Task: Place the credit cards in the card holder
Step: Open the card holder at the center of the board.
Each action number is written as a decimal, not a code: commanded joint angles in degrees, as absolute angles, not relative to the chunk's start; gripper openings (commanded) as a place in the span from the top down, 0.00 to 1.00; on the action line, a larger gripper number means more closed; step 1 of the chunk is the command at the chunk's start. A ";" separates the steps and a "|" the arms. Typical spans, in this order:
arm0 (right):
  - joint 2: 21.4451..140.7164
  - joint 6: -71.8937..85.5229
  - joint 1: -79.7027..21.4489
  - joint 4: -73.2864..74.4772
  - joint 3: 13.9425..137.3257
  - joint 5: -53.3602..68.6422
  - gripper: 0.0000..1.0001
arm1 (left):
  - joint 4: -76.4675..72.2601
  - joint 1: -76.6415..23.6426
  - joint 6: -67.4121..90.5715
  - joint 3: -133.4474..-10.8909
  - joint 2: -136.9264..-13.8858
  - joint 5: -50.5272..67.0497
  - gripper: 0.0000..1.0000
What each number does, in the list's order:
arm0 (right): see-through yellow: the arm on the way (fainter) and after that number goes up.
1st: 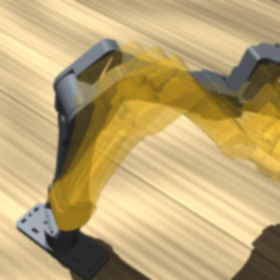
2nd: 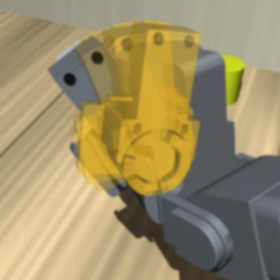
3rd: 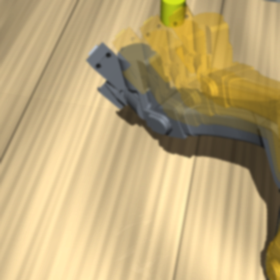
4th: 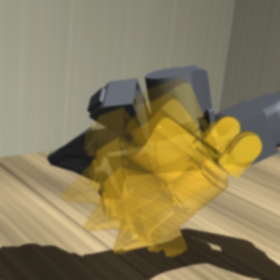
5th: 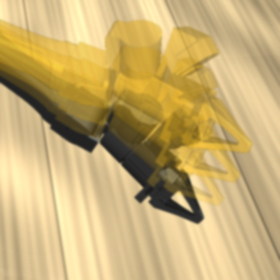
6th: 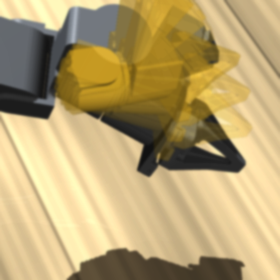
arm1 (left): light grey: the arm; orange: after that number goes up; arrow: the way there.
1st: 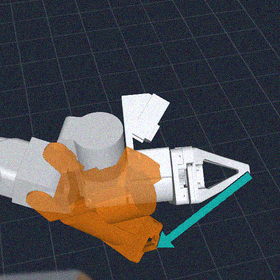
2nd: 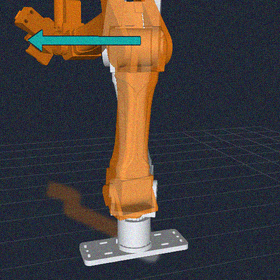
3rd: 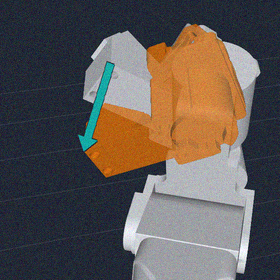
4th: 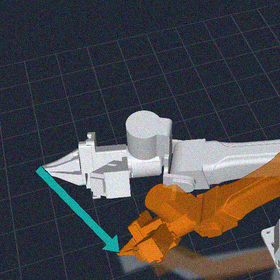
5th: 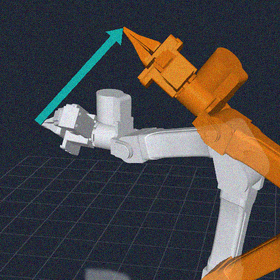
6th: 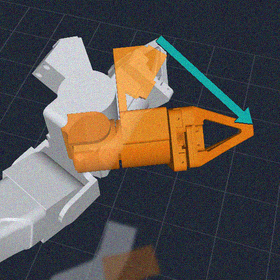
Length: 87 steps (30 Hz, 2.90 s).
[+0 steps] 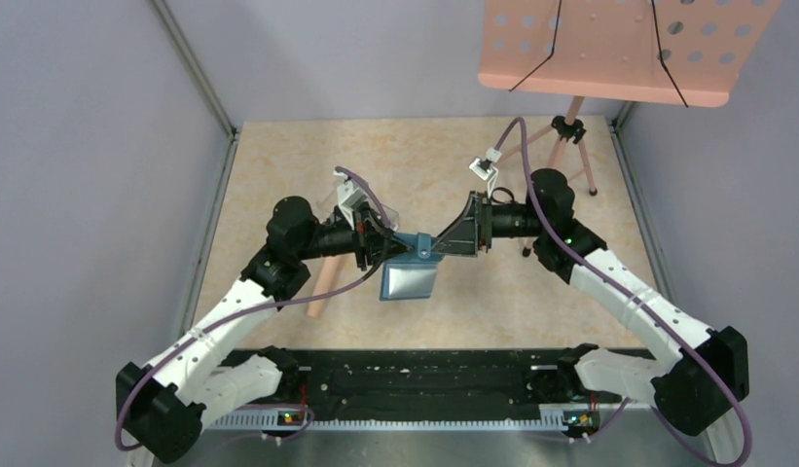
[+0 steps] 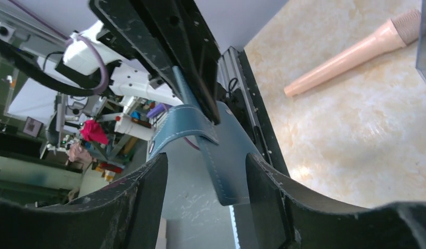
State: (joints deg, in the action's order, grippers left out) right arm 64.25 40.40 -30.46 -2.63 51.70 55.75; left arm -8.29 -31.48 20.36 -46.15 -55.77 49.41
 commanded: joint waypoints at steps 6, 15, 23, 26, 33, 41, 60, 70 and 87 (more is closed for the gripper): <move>65.83 45.81 -30.46 -14.39 51.92 58.12 0.63 | -17.33 -31.51 26.70 -45.05 -54.29 47.37 1.00; 66.80 46.85 -32.30 -18.35 50.07 58.96 0.60 | -19.06 -31.50 28.02 -44.82 -53.76 46.83 1.00; 67.49 48.40 -32.87 -19.95 50.98 59.04 1.00 | -18.42 -31.54 28.07 -44.15 -53.58 45.24 0.99; 67.68 44.93 -32.88 -15.22 52.45 58.00 1.00 | -16.03 -31.47 25.93 -44.40 -52.98 42.10 0.61; 67.07 38.25 -32.49 -3.23 55.02 52.48 1.00 | 7.42 -31.50 20.19 -49.82 -52.21 28.64 0.07; 66.06 35.53 -30.59 2.45 54.62 49.76 1.00 | 25.47 -31.43 21.32 -51.45 -52.45 16.07 0.06; 67.11 34.49 -30.19 5.36 54.58 46.12 1.00 | 32.35 -33.75 19.39 -51.33 -60.81 20.00 0.06; 68.47 33.00 -30.09 8.55 54.97 43.83 1.00 | 33.05 -34.19 17.58 -56.55 -63.34 26.70 0.09; 67.03 36.04 -30.09 3.40 52.81 49.68 1.00 | 18.82 -34.05 23.33 -52.11 -61.77 26.49 0.06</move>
State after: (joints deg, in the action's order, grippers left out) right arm 69.08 33.93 -30.46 8.78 52.18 45.76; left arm 26.59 -34.02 20.93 -54.26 -63.24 26.52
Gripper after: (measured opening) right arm 0.014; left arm 0.931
